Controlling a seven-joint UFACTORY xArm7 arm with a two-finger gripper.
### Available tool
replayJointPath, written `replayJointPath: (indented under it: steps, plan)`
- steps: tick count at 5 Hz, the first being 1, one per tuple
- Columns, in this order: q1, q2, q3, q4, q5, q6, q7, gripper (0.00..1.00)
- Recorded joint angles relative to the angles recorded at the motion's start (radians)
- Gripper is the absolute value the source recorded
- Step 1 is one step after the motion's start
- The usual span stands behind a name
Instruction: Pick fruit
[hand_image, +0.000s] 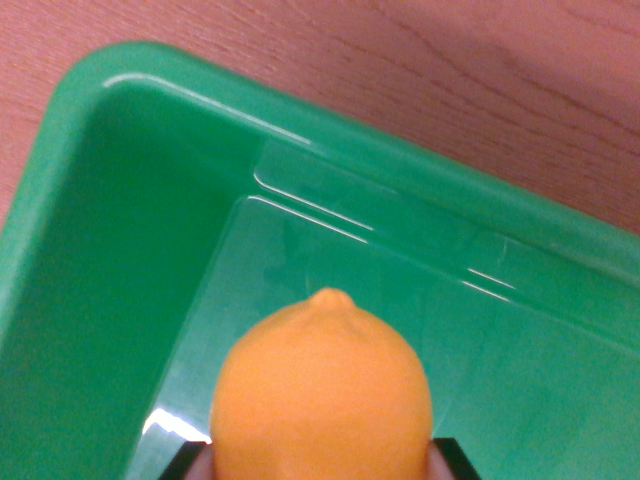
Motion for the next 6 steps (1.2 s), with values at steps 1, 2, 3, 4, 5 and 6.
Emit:
replayJointPath:
  steps: [1, 2, 3, 4, 5, 6]
  plan:
    - [-0.0008, -0.017, 0.001, 0.031, 0.0029, 0.047, -0.001, 1.00]
    - [-0.0008, -0.017, 0.001, 0.031, 0.0029, 0.047, -0.001, 1.00]
    - [-0.0015, -0.033, 0.002, 0.060, 0.0057, 0.093, -0.002, 1.00]
    - [-0.0015, -0.033, 0.002, 0.060, 0.0057, 0.093, -0.002, 1.00]
    - [-0.0023, -0.050, 0.003, 0.091, 0.0085, 0.140, -0.003, 1.00]
    - [-0.0023, -0.050, 0.003, 0.091, 0.0085, 0.140, -0.003, 1.00]
